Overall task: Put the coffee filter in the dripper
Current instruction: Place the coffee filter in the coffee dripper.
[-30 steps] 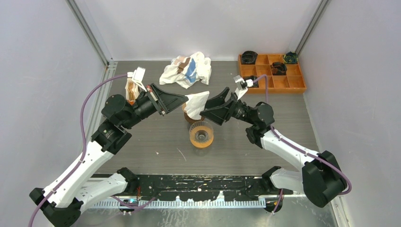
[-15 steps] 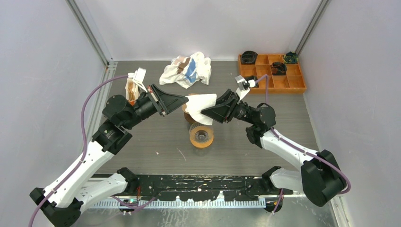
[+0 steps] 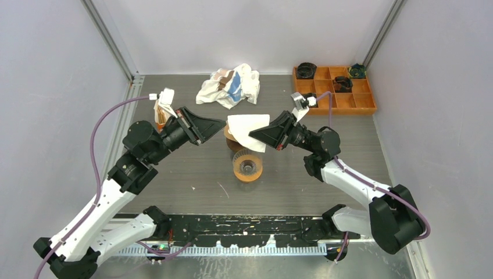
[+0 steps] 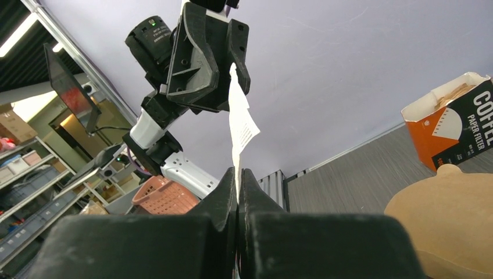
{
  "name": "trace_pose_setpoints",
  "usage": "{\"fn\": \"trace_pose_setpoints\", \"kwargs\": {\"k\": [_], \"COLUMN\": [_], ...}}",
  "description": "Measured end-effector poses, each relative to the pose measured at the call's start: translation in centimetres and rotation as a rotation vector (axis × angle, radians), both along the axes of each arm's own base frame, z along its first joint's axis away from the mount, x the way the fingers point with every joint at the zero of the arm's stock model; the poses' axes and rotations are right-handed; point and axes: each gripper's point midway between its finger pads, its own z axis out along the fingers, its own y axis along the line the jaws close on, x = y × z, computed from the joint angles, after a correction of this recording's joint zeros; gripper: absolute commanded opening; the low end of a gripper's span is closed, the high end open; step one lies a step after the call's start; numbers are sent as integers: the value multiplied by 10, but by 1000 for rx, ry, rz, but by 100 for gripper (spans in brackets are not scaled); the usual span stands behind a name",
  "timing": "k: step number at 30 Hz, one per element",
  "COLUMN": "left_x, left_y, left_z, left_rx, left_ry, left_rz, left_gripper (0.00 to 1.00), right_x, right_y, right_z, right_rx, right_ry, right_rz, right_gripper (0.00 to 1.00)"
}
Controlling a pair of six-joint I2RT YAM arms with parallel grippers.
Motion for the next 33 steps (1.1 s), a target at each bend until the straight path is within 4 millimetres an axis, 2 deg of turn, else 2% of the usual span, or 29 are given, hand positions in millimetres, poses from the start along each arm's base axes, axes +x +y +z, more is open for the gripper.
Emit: {"fn": "trace_pose_setpoints", "kwargs": {"k": [7, 15, 20, 33], "left_x": [3, 7, 8, 4], "left_y": [13, 14, 10, 4], "left_z": [-12, -38, -47, -50], "left_rx": [54, 103, 115, 111], "left_ry": [-17, 16, 34, 36], "left_rz": [68, 82, 65, 27], "left_gripper": [43, 45, 45, 45], "right_x": [2, 2, 5, 6], "right_y": [-2, -2, -1, 0], "right_z": [-4, -3, -6, -7], "right_rx": [2, 12, 11, 20], "right_ry": [34, 49, 65, 77], "right_rz": [-2, 5, 9, 16], "right_gripper": [1, 1, 1, 1]}}
